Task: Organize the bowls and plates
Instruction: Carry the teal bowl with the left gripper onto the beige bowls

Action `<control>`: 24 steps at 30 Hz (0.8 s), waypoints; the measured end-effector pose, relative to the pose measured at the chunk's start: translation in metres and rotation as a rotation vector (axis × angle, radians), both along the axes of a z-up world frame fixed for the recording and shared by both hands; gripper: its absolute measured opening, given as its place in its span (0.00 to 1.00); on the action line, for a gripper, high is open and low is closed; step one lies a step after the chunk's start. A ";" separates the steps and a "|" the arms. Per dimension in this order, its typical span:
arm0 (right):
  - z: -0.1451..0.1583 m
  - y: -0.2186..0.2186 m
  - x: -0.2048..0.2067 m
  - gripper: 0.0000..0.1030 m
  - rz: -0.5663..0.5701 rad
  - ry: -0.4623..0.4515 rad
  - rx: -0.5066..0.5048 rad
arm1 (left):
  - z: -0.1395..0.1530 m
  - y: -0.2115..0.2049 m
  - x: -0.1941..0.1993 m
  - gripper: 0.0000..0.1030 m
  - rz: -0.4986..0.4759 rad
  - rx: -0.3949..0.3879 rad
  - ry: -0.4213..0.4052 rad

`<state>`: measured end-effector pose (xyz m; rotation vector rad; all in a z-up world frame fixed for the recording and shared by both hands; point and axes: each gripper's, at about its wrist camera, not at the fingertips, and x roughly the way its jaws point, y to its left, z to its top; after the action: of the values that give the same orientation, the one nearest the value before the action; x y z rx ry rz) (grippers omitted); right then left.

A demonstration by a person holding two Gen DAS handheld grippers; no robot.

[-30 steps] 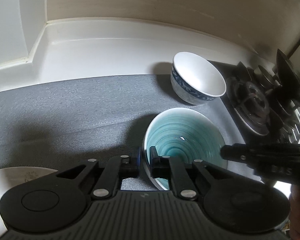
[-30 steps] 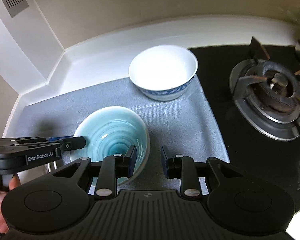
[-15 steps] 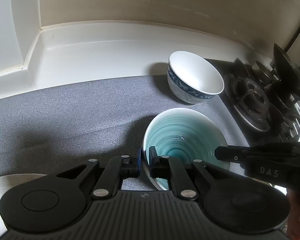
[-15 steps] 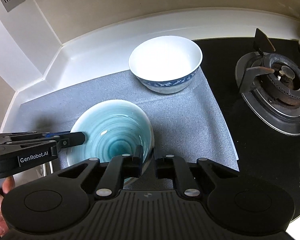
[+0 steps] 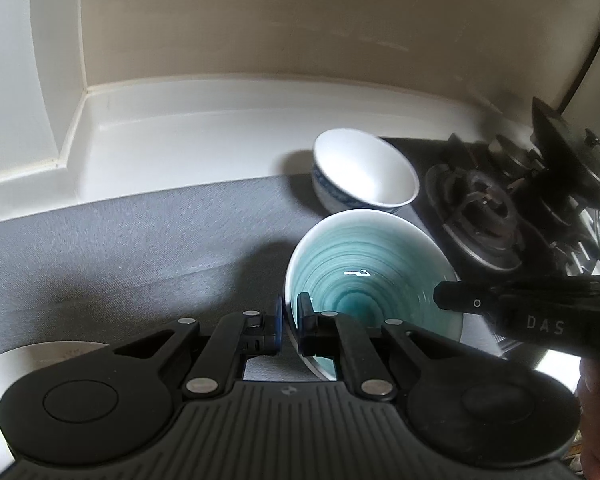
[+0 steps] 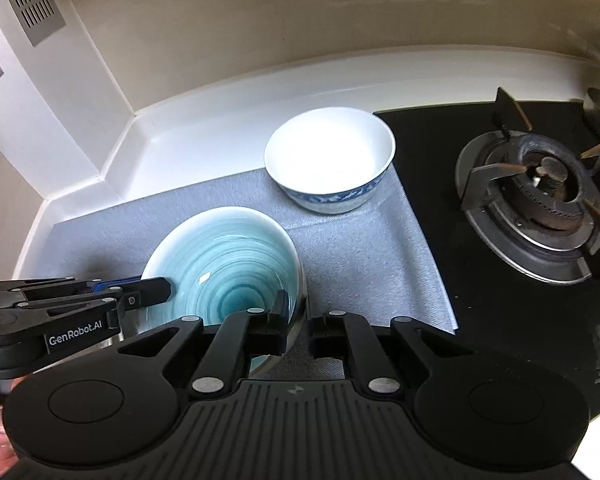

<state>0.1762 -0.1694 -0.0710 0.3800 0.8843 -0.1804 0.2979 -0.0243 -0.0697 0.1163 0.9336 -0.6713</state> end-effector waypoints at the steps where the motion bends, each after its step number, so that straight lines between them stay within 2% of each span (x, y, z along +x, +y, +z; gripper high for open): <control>1: 0.003 -0.001 -0.003 0.09 -0.001 -0.004 -0.001 | 0.005 -0.001 -0.004 0.06 -0.003 -0.005 -0.004; 8: 0.032 -0.012 -0.040 0.09 -0.022 -0.026 0.000 | 0.028 -0.011 -0.037 0.07 -0.040 -0.027 0.008; 13: 0.041 -0.021 -0.072 0.09 -0.056 -0.008 0.019 | 0.035 -0.019 -0.064 0.07 -0.076 -0.030 0.023; 19: 0.033 -0.024 -0.108 0.09 -0.091 0.033 0.040 | 0.024 -0.027 -0.088 0.07 -0.122 -0.004 0.058; 24: 0.018 -0.023 -0.118 0.09 -0.109 0.079 0.052 | 0.007 -0.031 -0.096 0.07 -0.136 0.027 0.094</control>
<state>0.0579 -0.1927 -0.0527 0.4727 0.9483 -0.2750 0.2016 -0.0554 -0.0626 0.1746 1.0320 -0.7953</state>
